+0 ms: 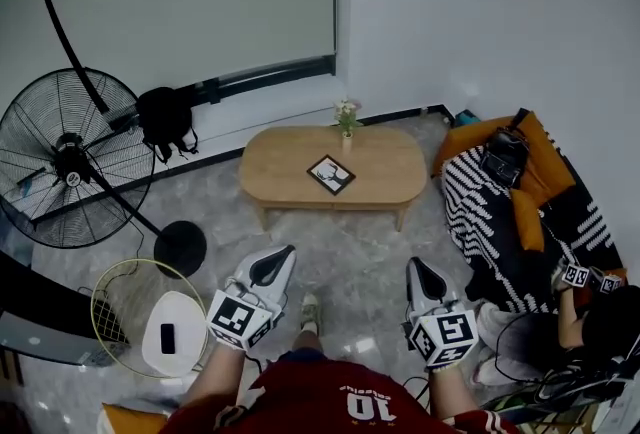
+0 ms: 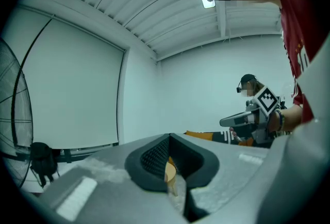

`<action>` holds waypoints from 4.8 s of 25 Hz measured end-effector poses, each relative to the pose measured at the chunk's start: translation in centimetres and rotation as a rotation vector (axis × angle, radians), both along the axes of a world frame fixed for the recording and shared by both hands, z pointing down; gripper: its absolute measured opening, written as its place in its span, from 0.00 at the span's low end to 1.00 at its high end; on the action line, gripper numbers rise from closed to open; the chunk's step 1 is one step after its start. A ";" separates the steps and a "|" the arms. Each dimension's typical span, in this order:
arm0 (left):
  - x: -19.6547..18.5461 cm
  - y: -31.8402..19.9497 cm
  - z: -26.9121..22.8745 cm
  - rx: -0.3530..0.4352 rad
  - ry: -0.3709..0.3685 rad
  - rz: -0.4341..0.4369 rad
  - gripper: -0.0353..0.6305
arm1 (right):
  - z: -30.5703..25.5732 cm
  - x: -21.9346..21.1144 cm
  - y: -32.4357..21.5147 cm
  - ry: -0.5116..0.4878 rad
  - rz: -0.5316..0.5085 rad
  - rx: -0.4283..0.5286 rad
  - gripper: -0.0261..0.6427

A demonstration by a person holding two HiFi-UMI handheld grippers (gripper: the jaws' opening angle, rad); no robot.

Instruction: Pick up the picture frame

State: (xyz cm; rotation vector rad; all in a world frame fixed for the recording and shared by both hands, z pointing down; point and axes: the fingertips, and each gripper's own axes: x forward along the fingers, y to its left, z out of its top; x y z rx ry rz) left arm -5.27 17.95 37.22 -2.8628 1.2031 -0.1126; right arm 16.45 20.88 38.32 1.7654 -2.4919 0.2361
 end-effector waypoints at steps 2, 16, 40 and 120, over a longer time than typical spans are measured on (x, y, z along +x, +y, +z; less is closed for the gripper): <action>-0.2 -1.6 0.1 0.000 0.000 0.000 0.06 | 0.0 -0.1 -1.5 0.006 0.001 0.000 0.04; -4.2 -16.6 -1.1 0.007 0.005 -0.009 0.06 | -2.2 -4.4 -16.9 0.035 -0.012 0.029 0.04; -5.0 -31.8 0.1 0.042 -0.015 0.143 0.06 | -2.9 -6.2 -29.0 0.077 0.108 0.020 0.04; 6.2 -50.6 61.8 -0.058 -1.169 0.889 0.26 | 23.6 3.5 -48.3 0.039 0.108 -0.218 0.04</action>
